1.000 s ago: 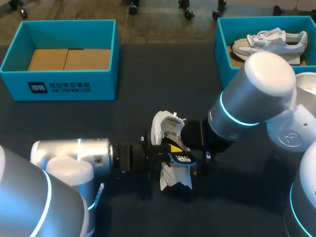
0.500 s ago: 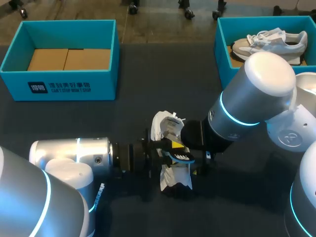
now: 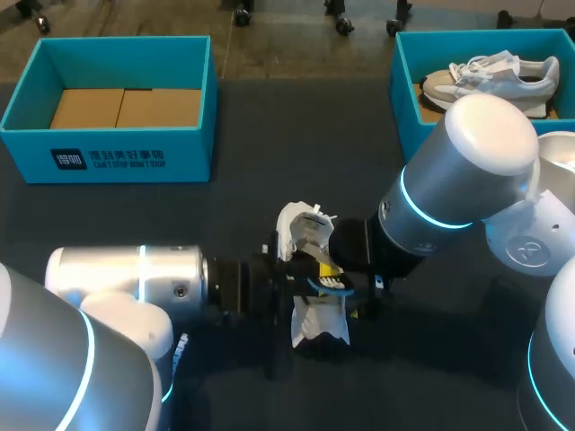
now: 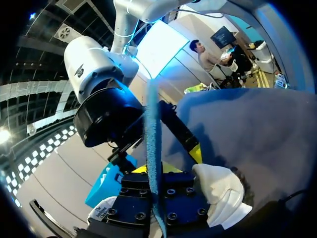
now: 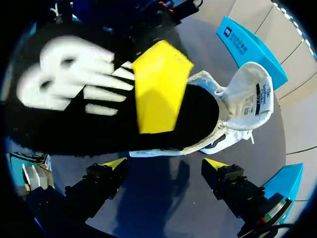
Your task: Take the shoe out of the shoebox, open the shoe tongue, remove and reinsert the insole, then place the shoe into the shoebox
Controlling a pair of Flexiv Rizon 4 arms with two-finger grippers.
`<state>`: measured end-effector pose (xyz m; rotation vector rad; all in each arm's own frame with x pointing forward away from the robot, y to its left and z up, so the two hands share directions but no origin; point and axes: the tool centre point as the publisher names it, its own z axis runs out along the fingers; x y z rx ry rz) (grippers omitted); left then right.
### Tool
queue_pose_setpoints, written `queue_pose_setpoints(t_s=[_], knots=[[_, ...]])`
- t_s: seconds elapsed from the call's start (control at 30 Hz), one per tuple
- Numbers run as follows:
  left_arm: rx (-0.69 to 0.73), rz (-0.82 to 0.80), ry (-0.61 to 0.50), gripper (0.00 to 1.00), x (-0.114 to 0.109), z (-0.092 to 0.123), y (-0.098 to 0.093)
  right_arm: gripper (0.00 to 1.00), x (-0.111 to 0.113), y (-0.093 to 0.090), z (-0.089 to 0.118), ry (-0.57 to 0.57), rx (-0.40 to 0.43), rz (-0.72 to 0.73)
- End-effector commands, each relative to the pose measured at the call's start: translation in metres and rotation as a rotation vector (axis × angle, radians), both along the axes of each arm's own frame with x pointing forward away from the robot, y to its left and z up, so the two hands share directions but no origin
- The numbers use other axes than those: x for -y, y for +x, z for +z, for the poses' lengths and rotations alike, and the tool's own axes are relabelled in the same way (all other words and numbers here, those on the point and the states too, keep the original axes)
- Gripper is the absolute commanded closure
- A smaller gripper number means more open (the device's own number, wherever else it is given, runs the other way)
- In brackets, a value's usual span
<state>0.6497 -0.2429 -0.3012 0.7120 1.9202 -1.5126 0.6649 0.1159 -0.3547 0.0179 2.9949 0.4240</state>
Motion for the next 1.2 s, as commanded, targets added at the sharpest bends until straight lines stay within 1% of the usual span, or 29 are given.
queue_pose_setpoints(t_s=[0.03, 0.1, 0.33, 0.43, 0.5, 0.6, 0.73, 0.8, 0.83, 0.87, 0.9, 0.93, 1.0, 1.1, 1.2], knots=[[0.006, -0.010, -0.011, 1.00, 0.001, -0.007, 0.000, 0.00, -0.001, 0.000, -0.001, -0.001, 0.001, 0.000], [0.032, -0.015, -0.012, 1.00, 0.001, -0.013, 0.000, 0.00, -0.001, 0.000, -0.001, -0.001, 0.001, 0.000], [0.054, -0.005, -0.018, 1.00, 0.003, -0.032, 0.023, 0.00, -0.001, 0.000, -0.001, -0.001, 0.001, 0.000], [0.065, 0.008, -0.013, 1.00, 0.005, -0.037, 0.030, 0.00, -0.001, 0.000, -0.001, -0.001, 0.001, 0.000], [0.096, 0.016, 0.019, 1.00, 0.006, -0.040, 0.031, 0.00, -0.001, 0.000, -0.001, -0.001, 0.001, 0.000], [0.112, 0.018, 0.036, 1.00, 0.008, -0.042, 0.031, 0.00, -0.001, 0.000, -0.001, -0.001, 0.001, 0.000], [0.076, 0.022, 0.030, 1.00, 0.007, -0.043, 0.032, 0.00, -0.001, 0.000, -0.001, -0.001, 0.001, 0.000], [0.066, 0.019, 0.025, 1.00, 0.003, -0.040, 0.029, 0.00, -0.001, 0.000, -0.001, -0.001, 0.001, 0.000], [0.060, 0.017, 0.020, 0.90, 0.002, -0.039, 0.028, 0.00, -0.001, 0.000, -0.001, -0.001, 0.001, 0.000], [0.059, 0.019, 0.017, 0.71, -0.001, -0.037, 0.025, 0.00, -0.001, 0.000, -0.001, -0.001, 0.001, 0.000], [0.052, 0.014, 0.009, 0.66, -0.003, -0.035, 0.022, 0.00, -0.001, 0.000, -0.001, -0.001, 0.001, 0.000], [0.050, 0.011, 0.003, 0.64, -0.004, -0.034, 0.021, 0.00, -0.001, 0.000, -0.001, -0.001, 0.001, 0.000], [0.054, 0.001, 0.000, 0.62, -0.009, -0.028, 0.011, 0.00, -0.001, 0.000, -0.001, -0.001, 0.001, 0.000], [0.058, -0.014, -0.004, 0.62, -0.013, -0.021, 0.004, 0.00, -0.001, 0.000, -0.001, -0.001, 0.001, 0.000], [0.065, -0.024, 0.001, 0.62, -0.015, -0.017, 0.001, 0.00, -0.001, 0.000, -0.001, -0.001, 0.001, 0.000]])
